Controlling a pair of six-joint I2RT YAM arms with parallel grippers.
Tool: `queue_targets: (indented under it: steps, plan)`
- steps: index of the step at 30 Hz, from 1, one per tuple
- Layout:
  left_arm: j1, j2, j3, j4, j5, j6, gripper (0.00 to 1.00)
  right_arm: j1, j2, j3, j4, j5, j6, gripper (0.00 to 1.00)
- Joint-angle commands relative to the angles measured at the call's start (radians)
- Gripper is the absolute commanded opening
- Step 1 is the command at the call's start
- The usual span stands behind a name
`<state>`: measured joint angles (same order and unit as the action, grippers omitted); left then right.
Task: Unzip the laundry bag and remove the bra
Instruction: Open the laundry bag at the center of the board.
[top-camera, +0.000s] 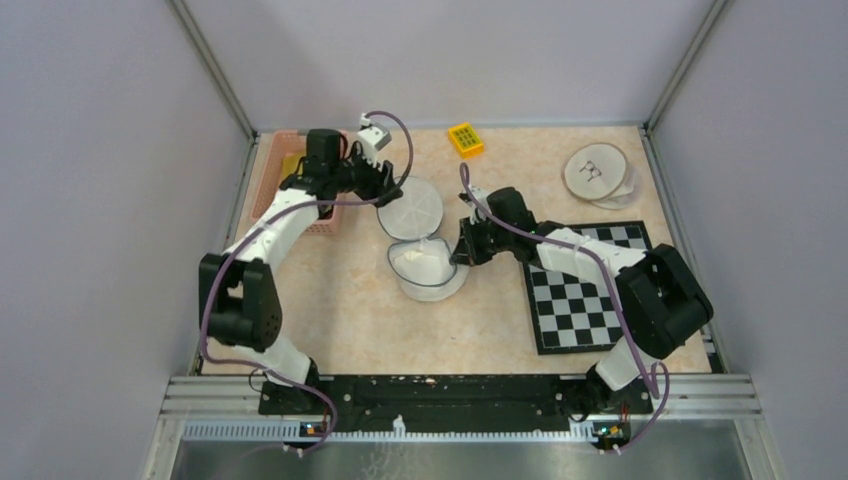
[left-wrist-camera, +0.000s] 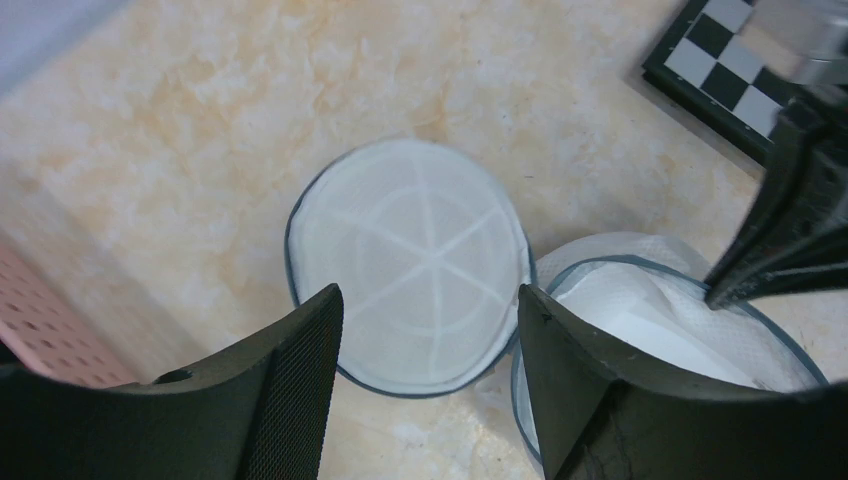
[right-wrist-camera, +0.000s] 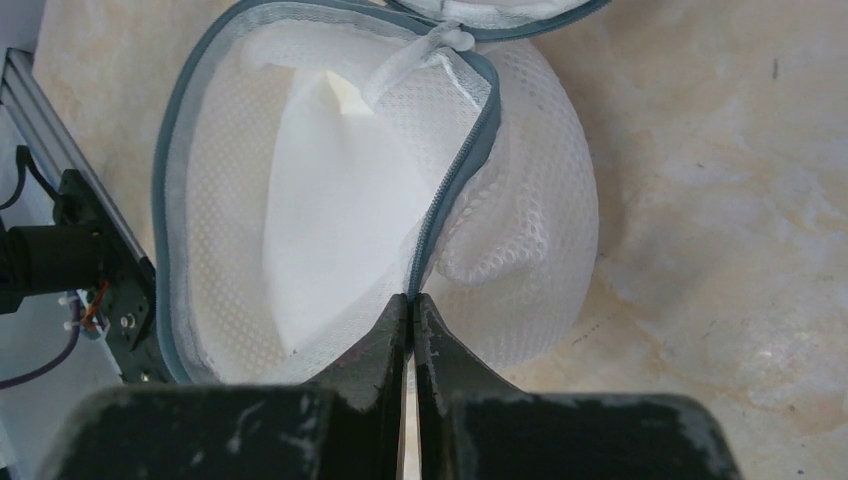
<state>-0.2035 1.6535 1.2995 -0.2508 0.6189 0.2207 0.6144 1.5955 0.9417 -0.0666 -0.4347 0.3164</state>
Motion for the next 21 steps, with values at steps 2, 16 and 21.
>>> queue_targets:
  steps: [2, 16, 21]
  plan:
    - [-0.017, -0.247, -0.085, 0.052, 0.13, 0.155, 0.71, 0.001, -0.022, 0.019, 0.059, -0.064, 0.014, 0.0]
    - [-0.284, -0.356, -0.386, -0.09, 0.019, 0.413, 0.67, -0.039, -0.014, -0.009, 0.099, -0.202, 0.078, 0.0]
    - [-0.341, -0.345, -0.493, -0.062, -0.066, 0.46, 0.69, -0.046, -0.018, -0.035, 0.088, -0.2, 0.048, 0.0]
